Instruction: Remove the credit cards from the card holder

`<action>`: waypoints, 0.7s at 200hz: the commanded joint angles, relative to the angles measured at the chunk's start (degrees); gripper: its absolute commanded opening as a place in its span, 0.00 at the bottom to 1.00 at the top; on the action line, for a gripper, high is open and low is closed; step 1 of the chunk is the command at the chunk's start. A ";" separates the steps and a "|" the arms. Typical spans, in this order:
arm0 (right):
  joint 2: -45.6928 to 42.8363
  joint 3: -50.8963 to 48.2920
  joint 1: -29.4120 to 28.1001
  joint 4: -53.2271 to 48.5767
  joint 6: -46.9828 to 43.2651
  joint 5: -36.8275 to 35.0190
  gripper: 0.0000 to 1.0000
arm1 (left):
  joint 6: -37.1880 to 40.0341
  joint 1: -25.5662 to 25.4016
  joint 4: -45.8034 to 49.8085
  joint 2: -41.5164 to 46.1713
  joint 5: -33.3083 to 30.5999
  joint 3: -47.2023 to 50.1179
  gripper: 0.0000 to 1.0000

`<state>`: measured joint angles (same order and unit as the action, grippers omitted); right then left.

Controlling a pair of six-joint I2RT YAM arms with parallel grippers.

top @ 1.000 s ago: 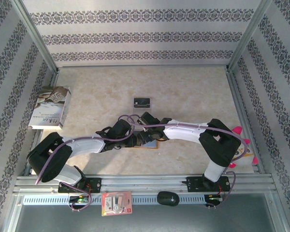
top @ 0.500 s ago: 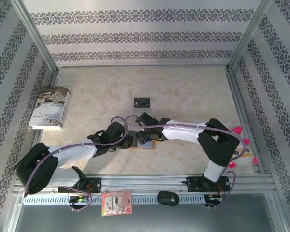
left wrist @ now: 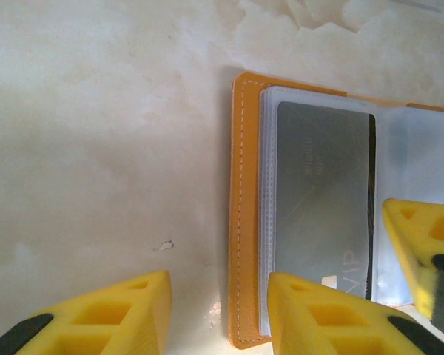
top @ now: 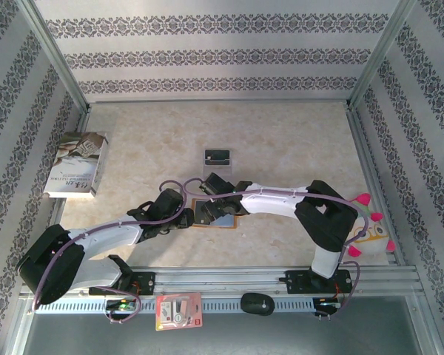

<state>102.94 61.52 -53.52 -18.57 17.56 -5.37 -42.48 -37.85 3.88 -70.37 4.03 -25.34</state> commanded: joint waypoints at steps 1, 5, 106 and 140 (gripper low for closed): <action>0.82 1.17 -0.80 -1.13 -0.81 -2.32 0.64 | -0.47 0.75 1.48 0.86 -0.28 0.38 0.39; 0.86 1.15 -0.80 -1.29 -0.78 -2.48 0.64 | -0.45 0.80 1.42 0.89 -0.29 0.47 0.39; 3.36 1.41 -1.41 -1.44 -0.96 -1.89 0.64 | 0.18 0.93 0.73 -0.01 1.06 -0.31 0.39; 2.87 0.10 -1.49 -2.67 -0.87 -5.63 0.64 | 0.32 0.88 0.77 -0.17 1.36 -0.71 0.40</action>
<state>105.06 62.11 -54.33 -18.65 17.56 -6.63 -42.48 -37.74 3.88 -70.39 4.51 -25.30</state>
